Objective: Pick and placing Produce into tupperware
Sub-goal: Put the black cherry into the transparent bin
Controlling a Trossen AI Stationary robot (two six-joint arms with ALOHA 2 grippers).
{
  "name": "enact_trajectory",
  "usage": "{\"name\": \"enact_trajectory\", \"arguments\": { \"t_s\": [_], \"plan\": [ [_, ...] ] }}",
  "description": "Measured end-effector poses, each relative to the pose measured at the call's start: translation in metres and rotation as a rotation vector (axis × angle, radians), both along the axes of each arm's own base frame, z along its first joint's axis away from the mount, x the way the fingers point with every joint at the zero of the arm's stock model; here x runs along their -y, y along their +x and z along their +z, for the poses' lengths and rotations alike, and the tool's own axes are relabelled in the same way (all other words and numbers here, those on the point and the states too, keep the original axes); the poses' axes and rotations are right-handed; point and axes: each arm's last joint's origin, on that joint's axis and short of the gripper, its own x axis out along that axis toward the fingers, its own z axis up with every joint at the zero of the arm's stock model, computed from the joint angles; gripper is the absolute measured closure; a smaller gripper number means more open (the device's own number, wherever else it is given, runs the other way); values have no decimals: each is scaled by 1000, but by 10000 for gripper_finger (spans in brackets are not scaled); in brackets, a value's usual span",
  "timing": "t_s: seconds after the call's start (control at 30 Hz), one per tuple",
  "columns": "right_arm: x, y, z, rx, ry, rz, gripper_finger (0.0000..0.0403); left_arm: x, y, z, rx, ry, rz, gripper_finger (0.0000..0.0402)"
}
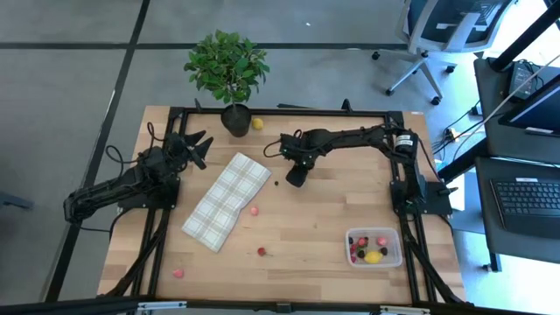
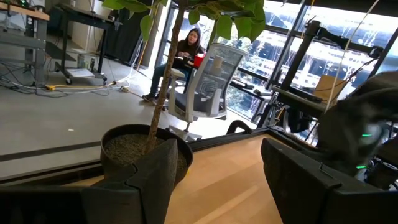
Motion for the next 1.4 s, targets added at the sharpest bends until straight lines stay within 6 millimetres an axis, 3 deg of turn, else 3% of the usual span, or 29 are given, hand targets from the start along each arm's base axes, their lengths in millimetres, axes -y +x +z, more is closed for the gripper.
{"name": "enact_trajectory", "arguments": {
  "t_s": [0.17, 0.37, 0.53, 0.7, 0.93, 1.1, 1.4],
  "plan": [
    [-40, -8, 64, -176, 139, -109, 289, 0, 0, 0, 1, 0, 0, 176],
    [-115, -30, 135, -202, 153, -210, 289, 0, 0, 0, 1, 0, 0, 176],
    [-172, -58, 154, -205, 167, -385, 282, 0, 0, 0, 1, 0, 0, 176],
    [-220, -88, 140, -327, 139, -536, 284, 0, 0, 0, 1, 0, 0, 176],
    [-265, -118, 104, -418, 186, -690, 284, 0, 0, 0, 3, -3, 0, 176],
    [-275, -132, 82, -442, 169, -741, 284, 0, 0, 0, 6, -6, 0, 176],
    [-268, -146, 43, -477, 104, -706, 268, 0, 0, 0, 5, -6, 0, 176]
  ]
}}
